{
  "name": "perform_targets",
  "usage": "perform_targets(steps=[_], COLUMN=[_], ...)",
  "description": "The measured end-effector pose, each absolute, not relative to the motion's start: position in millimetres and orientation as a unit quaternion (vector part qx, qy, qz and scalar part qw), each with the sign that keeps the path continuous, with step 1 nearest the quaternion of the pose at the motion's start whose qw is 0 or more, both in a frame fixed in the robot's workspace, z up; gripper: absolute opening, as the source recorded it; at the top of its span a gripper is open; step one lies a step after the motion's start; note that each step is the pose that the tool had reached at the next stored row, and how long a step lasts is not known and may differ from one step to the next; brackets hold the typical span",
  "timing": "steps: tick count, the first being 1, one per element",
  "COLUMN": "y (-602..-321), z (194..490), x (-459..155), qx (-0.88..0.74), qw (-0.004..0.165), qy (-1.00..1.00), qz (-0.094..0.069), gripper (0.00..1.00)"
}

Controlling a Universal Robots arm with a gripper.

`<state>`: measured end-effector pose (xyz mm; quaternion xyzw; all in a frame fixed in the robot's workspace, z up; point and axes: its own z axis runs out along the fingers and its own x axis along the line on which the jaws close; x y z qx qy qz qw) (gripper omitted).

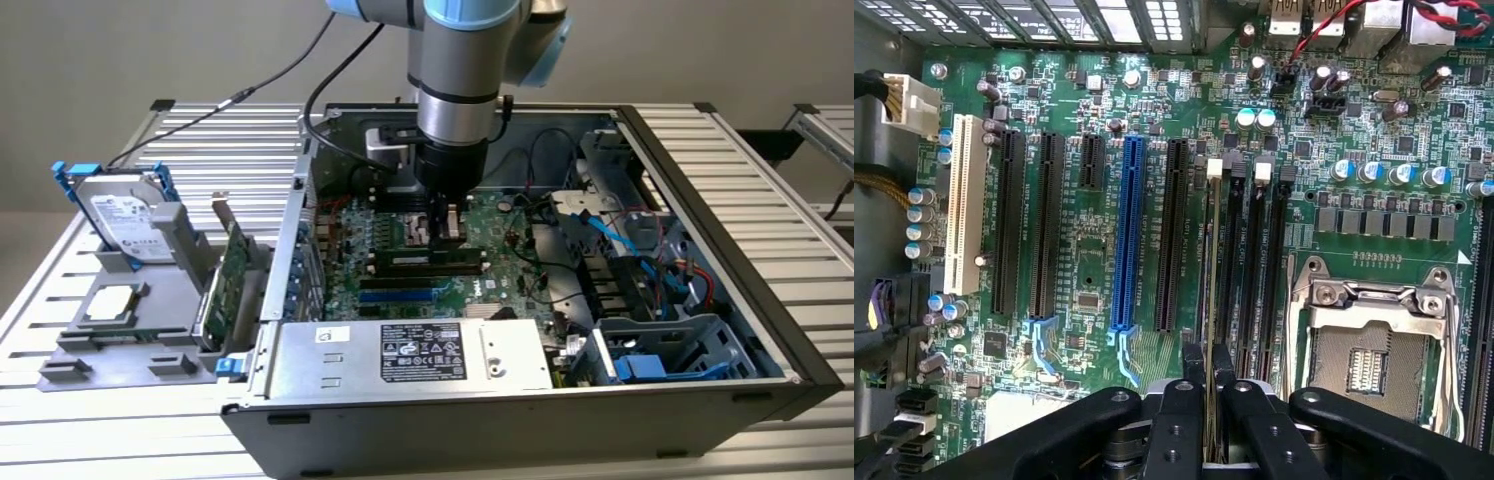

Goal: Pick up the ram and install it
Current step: 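Insert the ram into the slot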

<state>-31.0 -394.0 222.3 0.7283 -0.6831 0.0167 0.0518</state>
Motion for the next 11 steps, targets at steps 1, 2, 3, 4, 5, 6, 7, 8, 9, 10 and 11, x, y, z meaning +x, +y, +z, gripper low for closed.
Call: perform_targets(steps=[1,2,3,4,5,6,7,8,9,10,11], y=[-393.9,-393.9,-393.9,-393.9,-393.8,-393.8,-393.8,-393.9,-393.9,-393.8,-393.9], z=[222.3,222.2,222.3,222.3,222.4,222.4,222.4,222.5,222.7,222.7,223.1], x=[-31.0,-31.1,-31.1,-31.1,-31.1,-31.0,-31.0,-31.1,-31.1,-31.0,-31.1], qx=[0.728,0.727,0.726,0.725,0.725,0.725,0.725,0.725,0.725,0.725,0.725], qw=[0.052,0.052,0.052,0.052,0.052,0.052,0.052,0.052,0.052,0.052,0.052], qy=[-0.684,-0.685,-0.686,-0.686,-0.687,-0.687,-0.687,-0.687,-0.687,-0.687,-0.687], qz=[0.017,0.017,0.016,0.016,0.016,0.016,0.016,0.016,0.016,0.016,0.016], gripper=[0.14,0.14,0.14,0.14,0.14,0.14,0.14,0.14,0.14,0.14,0.14])
